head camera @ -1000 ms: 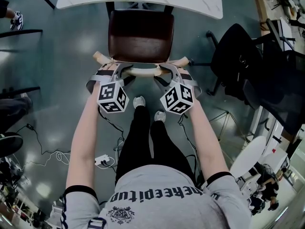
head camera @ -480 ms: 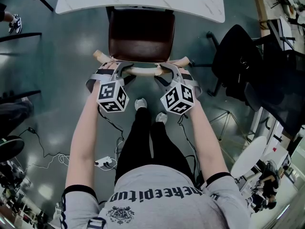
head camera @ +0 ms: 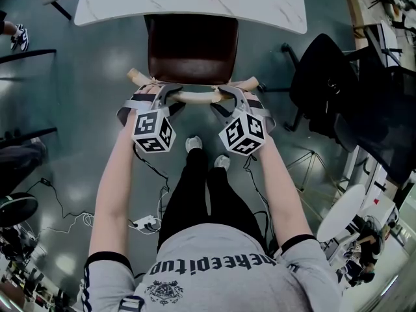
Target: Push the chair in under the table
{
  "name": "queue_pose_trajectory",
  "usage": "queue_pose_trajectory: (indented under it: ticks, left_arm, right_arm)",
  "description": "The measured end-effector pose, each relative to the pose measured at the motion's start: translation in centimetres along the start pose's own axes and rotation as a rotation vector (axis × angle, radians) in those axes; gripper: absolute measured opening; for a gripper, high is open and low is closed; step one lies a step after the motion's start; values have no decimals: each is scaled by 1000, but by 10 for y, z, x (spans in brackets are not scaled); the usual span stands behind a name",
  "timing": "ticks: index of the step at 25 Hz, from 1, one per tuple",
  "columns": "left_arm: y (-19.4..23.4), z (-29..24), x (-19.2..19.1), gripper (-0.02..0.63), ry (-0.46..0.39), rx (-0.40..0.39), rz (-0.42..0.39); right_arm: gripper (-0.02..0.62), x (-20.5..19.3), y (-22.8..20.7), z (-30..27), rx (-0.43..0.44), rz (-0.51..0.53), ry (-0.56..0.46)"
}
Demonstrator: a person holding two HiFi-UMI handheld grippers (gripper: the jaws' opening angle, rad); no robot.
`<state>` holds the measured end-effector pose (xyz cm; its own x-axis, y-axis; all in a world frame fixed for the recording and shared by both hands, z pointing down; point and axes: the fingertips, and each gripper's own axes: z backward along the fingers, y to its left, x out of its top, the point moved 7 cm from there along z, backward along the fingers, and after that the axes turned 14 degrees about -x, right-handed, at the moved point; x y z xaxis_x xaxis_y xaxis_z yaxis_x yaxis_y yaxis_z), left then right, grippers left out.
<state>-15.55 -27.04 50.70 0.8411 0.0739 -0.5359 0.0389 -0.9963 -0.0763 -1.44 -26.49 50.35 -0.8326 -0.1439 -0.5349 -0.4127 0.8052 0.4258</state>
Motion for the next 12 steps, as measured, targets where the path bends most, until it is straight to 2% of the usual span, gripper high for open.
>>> queue_pose_trajectory:
  ticks: [12]
  left_arm:
    - [-1,-1,0,213,3,8,20]
  right_arm:
    - [209,1,1,0,-8,9,17]
